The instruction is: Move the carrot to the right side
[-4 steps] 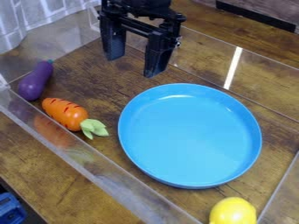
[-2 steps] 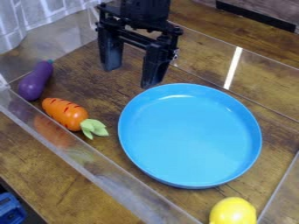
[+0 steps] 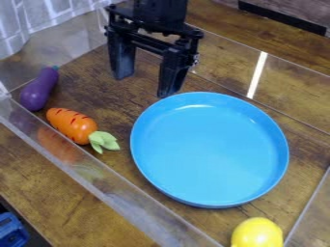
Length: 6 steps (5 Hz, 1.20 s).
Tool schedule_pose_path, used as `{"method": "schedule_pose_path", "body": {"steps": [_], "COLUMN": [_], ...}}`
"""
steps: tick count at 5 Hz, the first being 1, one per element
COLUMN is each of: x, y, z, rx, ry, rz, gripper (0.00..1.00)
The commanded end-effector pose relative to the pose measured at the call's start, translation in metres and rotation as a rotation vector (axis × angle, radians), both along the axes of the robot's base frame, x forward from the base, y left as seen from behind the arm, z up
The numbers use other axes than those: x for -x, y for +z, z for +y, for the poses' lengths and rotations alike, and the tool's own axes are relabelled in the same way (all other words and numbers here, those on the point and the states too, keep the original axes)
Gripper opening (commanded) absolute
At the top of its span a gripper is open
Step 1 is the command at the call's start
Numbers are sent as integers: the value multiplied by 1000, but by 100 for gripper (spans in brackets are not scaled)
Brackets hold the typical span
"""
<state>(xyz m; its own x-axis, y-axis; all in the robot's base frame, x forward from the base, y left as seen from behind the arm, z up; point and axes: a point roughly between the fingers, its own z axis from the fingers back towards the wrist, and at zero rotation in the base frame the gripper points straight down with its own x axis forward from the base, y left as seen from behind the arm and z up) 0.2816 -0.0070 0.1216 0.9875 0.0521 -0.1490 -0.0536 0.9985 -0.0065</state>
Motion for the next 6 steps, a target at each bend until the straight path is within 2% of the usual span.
{"method": "schedule_pose_path", "body": {"steps": [1, 2, 3, 4, 6], "x": [-5, -8, -7, -6, -4], "y": [3, -2, -6, -10, -5], "z": [7, 12, 21, 35, 44], "rx": [3, 6, 9, 9, 11], "ry": [-62, -182, -155, -177, -307], "rz": [-14, 2, 17, 33, 61], "gripper": [100, 100, 100, 100, 100]}}
